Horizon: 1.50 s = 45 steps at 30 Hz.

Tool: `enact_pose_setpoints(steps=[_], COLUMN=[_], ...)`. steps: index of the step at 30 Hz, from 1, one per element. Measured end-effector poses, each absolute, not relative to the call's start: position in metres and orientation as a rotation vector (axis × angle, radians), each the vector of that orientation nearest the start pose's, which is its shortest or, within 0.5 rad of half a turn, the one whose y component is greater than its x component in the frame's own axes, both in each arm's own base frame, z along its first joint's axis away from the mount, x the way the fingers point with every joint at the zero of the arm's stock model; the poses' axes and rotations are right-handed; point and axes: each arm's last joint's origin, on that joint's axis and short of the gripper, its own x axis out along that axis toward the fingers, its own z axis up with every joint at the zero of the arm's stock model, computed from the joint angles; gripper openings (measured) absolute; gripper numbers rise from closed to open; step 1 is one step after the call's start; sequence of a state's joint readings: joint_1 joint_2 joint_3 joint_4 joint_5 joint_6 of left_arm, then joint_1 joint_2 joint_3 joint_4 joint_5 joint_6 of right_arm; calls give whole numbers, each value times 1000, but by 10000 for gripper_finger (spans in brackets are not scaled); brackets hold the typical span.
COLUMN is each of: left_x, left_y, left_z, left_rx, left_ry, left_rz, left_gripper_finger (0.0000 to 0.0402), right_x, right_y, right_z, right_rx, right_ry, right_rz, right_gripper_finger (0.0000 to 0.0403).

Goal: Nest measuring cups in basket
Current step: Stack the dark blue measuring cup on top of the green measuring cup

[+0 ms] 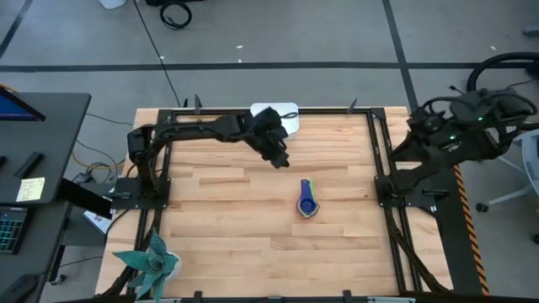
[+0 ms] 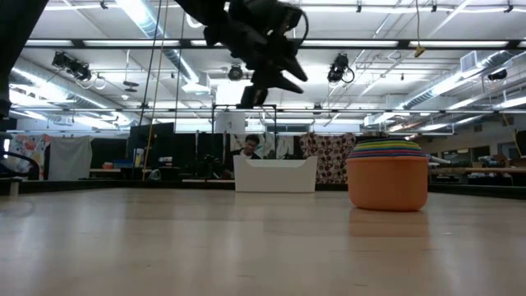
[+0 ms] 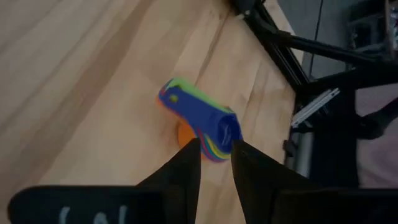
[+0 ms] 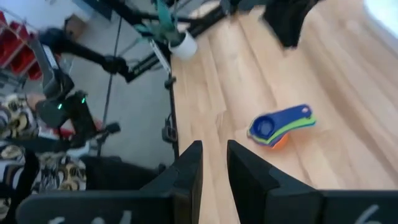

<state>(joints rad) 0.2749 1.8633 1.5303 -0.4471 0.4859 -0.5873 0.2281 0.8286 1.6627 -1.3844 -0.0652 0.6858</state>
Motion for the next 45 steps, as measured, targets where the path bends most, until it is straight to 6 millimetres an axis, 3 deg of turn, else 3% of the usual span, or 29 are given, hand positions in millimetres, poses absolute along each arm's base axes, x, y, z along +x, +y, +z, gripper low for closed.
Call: enact_pose_setpoints(steps=[5, 11, 13, 25, 30, 39, 45], left_x=[408, 408, 410, 423, 428, 446, 449], left_y=[84, 77, 75, 65, 60, 51, 56], left_z=[270, 268, 269, 254, 230, 191, 175], left_rx=[-791, -849, -844, -974, -1011, -1111, -1144], left_ry=[740, 774, 759, 769, 858, 927, 947], left_rz=[42, 72, 62, 63, 97, 47, 90], left_gripper_finger=[88, 14, 10, 121, 154, 165, 165], right_x=[33, 35, 36, 36, 37, 43, 57], right_y=[10, 11, 11, 12, 12, 13, 13], right_z=[470, 470, 470, 470, 470, 469, 460], right_rx=[624, 595, 592, 594, 594, 593, 620], right_ry=[600, 609, 619, 628, 631, 645, 657], right_rz=[97, 122, 141, 162, 161, 143, -14], right_gripper_finger=[77, 77, 77, 77, 77, 77, 77])
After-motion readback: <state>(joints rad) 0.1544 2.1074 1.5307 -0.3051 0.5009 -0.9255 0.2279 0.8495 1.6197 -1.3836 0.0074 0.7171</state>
